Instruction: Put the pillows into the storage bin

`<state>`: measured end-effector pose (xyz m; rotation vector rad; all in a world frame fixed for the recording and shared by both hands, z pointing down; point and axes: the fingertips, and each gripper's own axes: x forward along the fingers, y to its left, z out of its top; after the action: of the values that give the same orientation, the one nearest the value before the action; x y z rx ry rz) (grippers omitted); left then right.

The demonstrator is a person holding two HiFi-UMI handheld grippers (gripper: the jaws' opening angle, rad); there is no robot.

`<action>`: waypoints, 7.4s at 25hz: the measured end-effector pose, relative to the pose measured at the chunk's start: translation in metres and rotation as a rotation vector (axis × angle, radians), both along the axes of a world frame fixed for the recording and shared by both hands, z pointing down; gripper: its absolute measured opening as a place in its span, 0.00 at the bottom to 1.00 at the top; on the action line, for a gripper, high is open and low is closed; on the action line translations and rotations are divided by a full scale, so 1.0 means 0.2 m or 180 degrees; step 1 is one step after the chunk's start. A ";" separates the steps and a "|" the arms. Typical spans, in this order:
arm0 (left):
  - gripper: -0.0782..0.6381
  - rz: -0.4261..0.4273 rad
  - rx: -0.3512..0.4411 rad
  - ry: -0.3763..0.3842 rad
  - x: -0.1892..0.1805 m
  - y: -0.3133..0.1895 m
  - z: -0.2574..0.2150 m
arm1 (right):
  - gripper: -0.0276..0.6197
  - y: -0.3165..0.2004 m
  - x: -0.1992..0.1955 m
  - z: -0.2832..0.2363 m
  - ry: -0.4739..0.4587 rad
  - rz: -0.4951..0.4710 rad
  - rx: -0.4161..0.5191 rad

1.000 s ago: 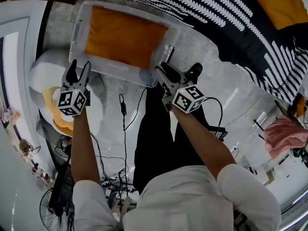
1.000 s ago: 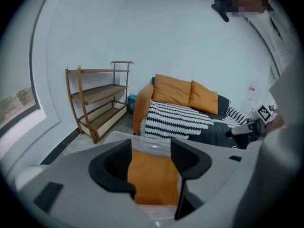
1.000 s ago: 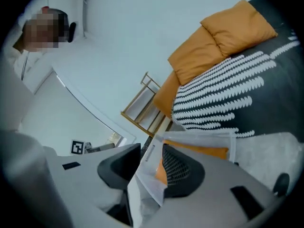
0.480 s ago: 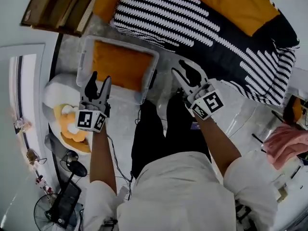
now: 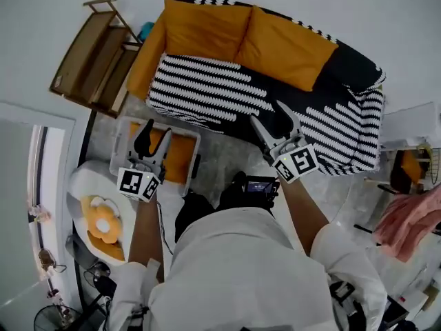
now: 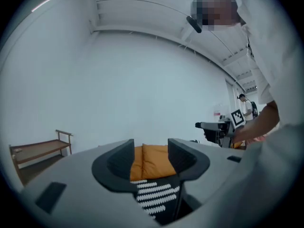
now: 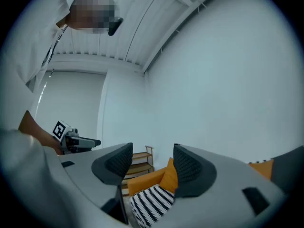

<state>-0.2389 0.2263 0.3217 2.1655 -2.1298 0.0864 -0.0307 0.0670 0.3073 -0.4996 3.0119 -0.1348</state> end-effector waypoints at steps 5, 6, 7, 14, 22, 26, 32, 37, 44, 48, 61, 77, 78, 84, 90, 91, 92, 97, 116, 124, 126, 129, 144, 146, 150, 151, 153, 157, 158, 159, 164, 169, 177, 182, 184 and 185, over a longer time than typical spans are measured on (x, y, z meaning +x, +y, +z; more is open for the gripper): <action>0.42 0.0191 0.0274 -0.0070 0.16 -0.19 -0.21 | 0.45 -0.11 0.32 -0.22 -0.0357 0.0147 0.0147; 0.42 0.0258 0.0303 -0.0082 0.21 -0.24 -0.23 | 0.45 -0.11 0.39 -0.24 -0.0383 0.0181 0.0166; 0.42 0.0327 0.0335 -0.0078 0.25 -0.28 -0.25 | 0.45 -0.12 0.45 -0.24 -0.0380 0.0242 0.0181; 0.42 0.0765 0.0459 -0.0063 0.56 -0.53 -0.31 | 0.46 -0.14 0.91 -0.23 -0.0348 0.0812 0.0197; 0.42 0.0910 0.0269 0.0129 0.65 -0.85 -0.22 | 0.50 -0.38 1.22 -0.21 -0.0630 0.1193 -0.0142; 0.42 0.0981 0.0215 0.0137 0.67 -1.01 -0.19 | 0.50 -0.51 1.29 -0.10 -0.0563 0.1289 -0.0274; 0.42 0.0929 0.0087 0.0278 0.56 -1.29 -0.08 | 0.50 -0.84 1.29 -0.04 -0.0547 0.1390 -0.0443; 0.42 0.0929 -0.0031 0.0395 0.44 -1.62 0.00 | 0.50 -1.23 1.14 0.00 -0.0512 0.1315 -0.0572; 0.42 0.0984 -0.0388 0.0422 0.17 -2.15 0.20 | 0.50 -1.78 0.95 0.14 -0.0333 0.1505 -0.0724; 0.43 0.1087 -0.0607 0.0492 0.09 -2.41 0.35 | 0.50 -2.02 0.95 0.27 -0.0223 0.1753 -0.0967; 0.48 0.1115 -0.1319 0.0647 -0.06 -3.01 1.05 | 0.50 -2.46 1.00 0.96 0.0425 0.1947 -0.1527; 0.52 0.1007 -0.2024 0.0566 -0.06 -3.34 1.97 | 0.52 -2.94 1.04 2.08 0.0840 0.1516 -0.2028; 0.53 0.0983 -0.2060 0.0615 -0.07 -3.34 2.01 | 0.53 -2.96 1.05 2.12 0.0862 0.1521 -0.2036; 0.53 0.0854 -0.2039 0.0752 -0.12 -3.38 2.11 | 0.59 -3.07 0.99 2.29 0.0762 0.1290 -0.2244; 0.51 0.0839 -0.1930 0.0831 -0.11 -3.43 2.15 | 0.60 -3.12 0.92 2.35 0.0415 0.0935 -0.2441; 0.51 0.0852 -0.1933 0.0844 -0.11 -3.44 2.15 | 0.60 -3.12 0.92 2.35 0.0410 0.0907 -0.2436; 0.50 0.0864 -0.1942 0.0847 -0.10 -3.45 2.16 | 0.59 -3.13 0.91 2.35 0.0422 0.0885 -0.2420; 0.39 0.0842 -0.1916 0.0793 -0.08 -3.43 2.15 | 0.49 -3.10 0.86 2.35 0.0515 0.0740 -0.2355; 0.22 0.1141 -0.1567 0.0877 0.10 -3.03 1.70 | 0.14 -2.67 0.96 1.76 0.0475 0.1156 -0.2028; 0.22 0.1185 -0.1146 0.1009 0.11 -2.74 1.05 | 0.13 -2.36 0.98 1.02 0.0393 0.1329 -0.1580; 0.22 0.1219 -0.1001 0.1046 0.11 -2.66 0.87 | 0.13 -2.27 0.99 0.82 0.0360 0.1342 -0.1437; 0.22 0.1252 -0.0772 0.1103 0.12 -2.53 0.60 | 0.13 -2.15 1.00 0.52 0.0296 0.1324 -0.1213; 0.22 0.1202 -0.0001 0.0368 0.26 -1.79 -0.35 | 0.13 -1.46 1.14 -0.20 -0.0395 0.1022 -0.0739; 0.22 0.1113 0.0083 0.0364 0.31 -1.61 -0.40 | 0.13 -1.33 1.18 -0.23 -0.0448 0.0923 -0.0725; 0.22 0.0855 0.0078 0.0373 0.40 -1.16 -0.42 | 0.13 -1.02 1.24 -0.23 -0.0466 0.0662 -0.0801; 0.22 0.0810 0.0067 0.0371 0.43 -1.07 -0.42 | 0.13 -0.95 1.25 -0.23 -0.0454 0.0610 -0.0814; 0.22 0.0743 0.0030 0.0363 0.46 -0.90 -0.41 | 0.13 -0.83 1.26 -0.23 -0.0430 0.0518 -0.0835; 0.22 0.0506 -0.0063 0.0377 0.46 -0.56 -0.40 | 0.13 -0.62 1.21 -0.18 -0.0371 0.0316 -0.0938; 0.22 0.0439 -0.0076 0.0379 0.45 -0.47 -0.40 | 0.13 -0.57 1.17 -0.17 -0.0341 0.0258 -0.0965; 0.22 0.0369 -0.0093 0.0385 0.44 -0.38 -0.40 | 0.13 -0.52 1.14 -0.16 -0.0309 0.0194 -0.0988; 0.22 0.0005 -0.0224 0.0445 0.31 0.04 -0.35 | 0.13 -0.28 0.90 -0.11 -0.0178 -0.0097 -0.1074; 0.22 -0.0268 -0.0247 0.0324 0.06 0.41 -0.40 | 0.13 -0.03 0.55 -0.08 -0.0115 -0.0393 -0.1119; 0.22 -0.0500 -0.0310 0.0374 -0.47 1.07 -0.26 | 0.13 0.49 -0.11 0.03 0.0131 -0.0674 -0.1195; 0.22 -0.0368 -0.0455 0.0483 -0.85 1.43 -0.15 | 0.13 0.85 -0.47 0.11 0.0125 -0.0591 -0.1331; 0.22 -0.0311 -0.0521 0.0532 -0.98 1.52 -0.11 | 0.13 0.96 -0.58 0.16 0.0172 -0.0531 -0.1407; 0.22 -0.0302 -0.0553 0.0575 -1.04 1.57 -0.08 | 0.13 1.03 -0.63 0.18 0.0208 -0.0516 -0.1448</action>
<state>-0.4474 0.5409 0.3062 1.8971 -2.0387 0.0627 -0.1568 0.2724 0.3439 -0.2901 3.0767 -0.8419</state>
